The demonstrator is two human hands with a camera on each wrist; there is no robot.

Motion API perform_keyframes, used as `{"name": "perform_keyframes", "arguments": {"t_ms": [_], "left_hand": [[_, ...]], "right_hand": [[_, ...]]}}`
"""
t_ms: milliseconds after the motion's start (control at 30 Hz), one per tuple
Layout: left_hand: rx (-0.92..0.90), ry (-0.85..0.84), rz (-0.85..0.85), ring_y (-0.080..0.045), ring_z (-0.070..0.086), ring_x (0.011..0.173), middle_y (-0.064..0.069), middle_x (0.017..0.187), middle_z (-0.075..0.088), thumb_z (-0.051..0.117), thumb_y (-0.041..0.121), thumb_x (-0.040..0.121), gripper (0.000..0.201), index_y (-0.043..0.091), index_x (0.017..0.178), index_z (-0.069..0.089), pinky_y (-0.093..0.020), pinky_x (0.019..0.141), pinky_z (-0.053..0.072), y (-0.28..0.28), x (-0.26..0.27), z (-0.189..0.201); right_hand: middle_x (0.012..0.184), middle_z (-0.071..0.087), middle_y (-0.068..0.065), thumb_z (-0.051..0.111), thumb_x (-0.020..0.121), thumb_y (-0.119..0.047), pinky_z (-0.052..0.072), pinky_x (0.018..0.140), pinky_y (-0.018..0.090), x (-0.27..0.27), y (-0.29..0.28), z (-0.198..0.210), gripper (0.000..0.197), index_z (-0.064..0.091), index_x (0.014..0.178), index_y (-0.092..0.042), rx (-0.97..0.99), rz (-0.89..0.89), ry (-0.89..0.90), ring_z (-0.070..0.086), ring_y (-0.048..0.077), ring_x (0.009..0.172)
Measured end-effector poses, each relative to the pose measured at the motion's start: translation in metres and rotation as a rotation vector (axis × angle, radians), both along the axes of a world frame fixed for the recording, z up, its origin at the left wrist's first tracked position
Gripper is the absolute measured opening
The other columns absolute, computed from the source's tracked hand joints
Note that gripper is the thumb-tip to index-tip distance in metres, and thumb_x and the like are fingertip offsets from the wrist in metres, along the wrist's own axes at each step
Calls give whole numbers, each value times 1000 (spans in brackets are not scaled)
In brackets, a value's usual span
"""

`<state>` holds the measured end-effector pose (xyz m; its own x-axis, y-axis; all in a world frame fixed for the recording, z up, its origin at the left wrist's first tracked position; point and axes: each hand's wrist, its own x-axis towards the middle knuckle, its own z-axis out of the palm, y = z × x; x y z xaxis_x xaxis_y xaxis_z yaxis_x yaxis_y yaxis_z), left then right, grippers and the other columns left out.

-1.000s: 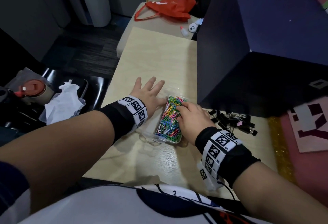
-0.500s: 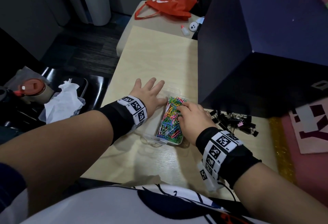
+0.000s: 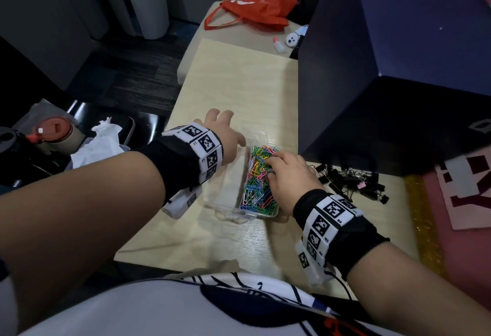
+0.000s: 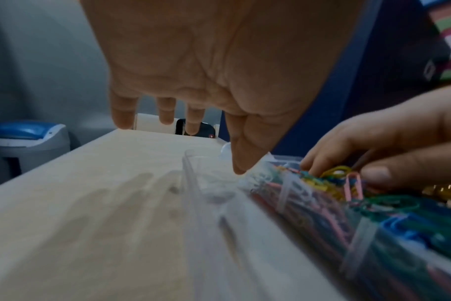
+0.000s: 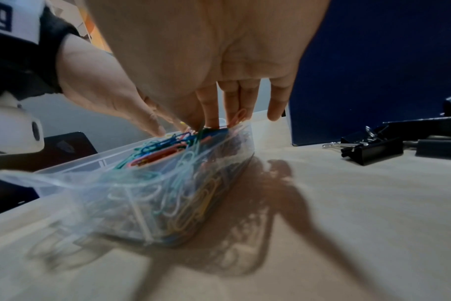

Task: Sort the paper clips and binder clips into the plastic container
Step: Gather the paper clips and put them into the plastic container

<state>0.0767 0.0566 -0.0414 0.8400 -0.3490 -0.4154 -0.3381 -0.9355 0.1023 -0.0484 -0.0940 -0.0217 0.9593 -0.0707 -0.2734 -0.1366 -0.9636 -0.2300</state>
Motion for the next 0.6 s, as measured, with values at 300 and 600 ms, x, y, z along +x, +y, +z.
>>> {"name": "perform_keyframes", "arguments": {"t_ms": [300, 600], "left_hand": [[-31, 183, 208, -42, -7, 144, 11, 159, -14, 34, 29, 60, 82, 54, 138, 32, -58, 114, 8, -16, -16, 2], [-14, 224, 33, -41, 4, 144, -10, 159, 5, 44, 34, 95, 41, 43, 135, 48, -48, 119, 11, -11, -18, 19]], "right_hand": [[142, 40, -3, 42, 96, -23, 34, 109, 39, -1, -3, -3, 40, 48, 136, -24, 33, 13, -10, 33, 20, 131], [148, 34, 0, 40, 97, -26, 32, 110, 42, 1, -4, 3, 42, 44, 138, -35, 17, 29, 41, 26, 23, 136]]}}
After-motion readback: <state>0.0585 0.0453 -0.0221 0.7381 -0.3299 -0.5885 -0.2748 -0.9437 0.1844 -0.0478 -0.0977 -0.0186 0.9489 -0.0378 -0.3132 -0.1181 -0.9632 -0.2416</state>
